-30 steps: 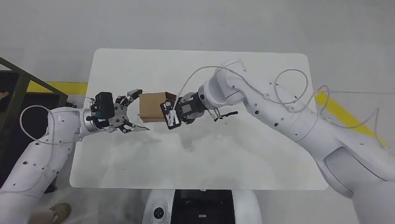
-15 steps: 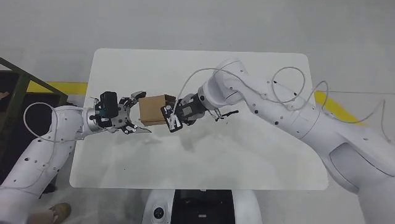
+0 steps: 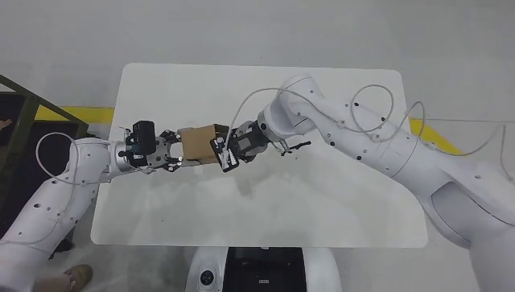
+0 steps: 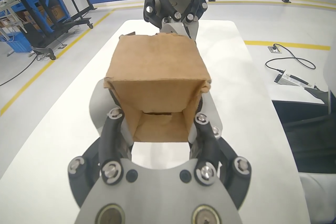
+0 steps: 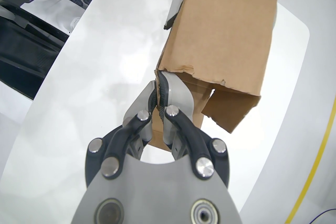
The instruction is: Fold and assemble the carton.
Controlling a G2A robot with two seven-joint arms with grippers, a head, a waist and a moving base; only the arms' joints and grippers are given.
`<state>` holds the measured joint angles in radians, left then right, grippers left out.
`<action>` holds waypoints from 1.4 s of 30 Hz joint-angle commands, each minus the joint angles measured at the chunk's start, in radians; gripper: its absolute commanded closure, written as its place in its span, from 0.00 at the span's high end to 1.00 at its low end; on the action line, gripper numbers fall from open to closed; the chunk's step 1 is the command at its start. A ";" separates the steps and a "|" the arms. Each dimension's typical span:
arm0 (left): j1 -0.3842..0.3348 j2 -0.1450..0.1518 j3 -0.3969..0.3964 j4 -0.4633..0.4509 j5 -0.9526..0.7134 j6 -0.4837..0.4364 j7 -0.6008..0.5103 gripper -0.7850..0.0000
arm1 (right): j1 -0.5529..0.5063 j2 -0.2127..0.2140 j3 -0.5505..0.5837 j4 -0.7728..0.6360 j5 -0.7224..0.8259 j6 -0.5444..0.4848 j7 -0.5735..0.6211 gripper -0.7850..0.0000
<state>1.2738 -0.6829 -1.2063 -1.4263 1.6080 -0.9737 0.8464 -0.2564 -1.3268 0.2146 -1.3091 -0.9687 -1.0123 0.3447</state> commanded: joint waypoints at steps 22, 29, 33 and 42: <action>-0.031 0.016 -0.028 0.135 -0.074 0.081 0.081 0.38 | -0.106 0.061 0.168 -0.045 0.057 0.198 0.092 0.54; -0.052 0.006 -0.036 0.171 -0.109 0.124 0.086 0.40 | -0.165 0.090 0.222 -0.157 0.125 0.224 0.201 0.00; -0.064 -0.001 -0.027 0.171 -0.120 0.126 0.073 0.41 | -0.182 0.084 0.219 -0.187 0.152 0.200 0.204 0.00; -0.073 -0.015 -0.007 0.148 -0.120 0.121 0.066 0.40 | -0.158 0.031 0.178 -0.124 0.133 0.202 0.193 0.00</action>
<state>1.2000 -0.6971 -1.2149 -1.2742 1.4845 -0.8512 0.9123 -0.4162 -1.2921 0.3943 -1.4445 -0.8340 -0.8202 0.5343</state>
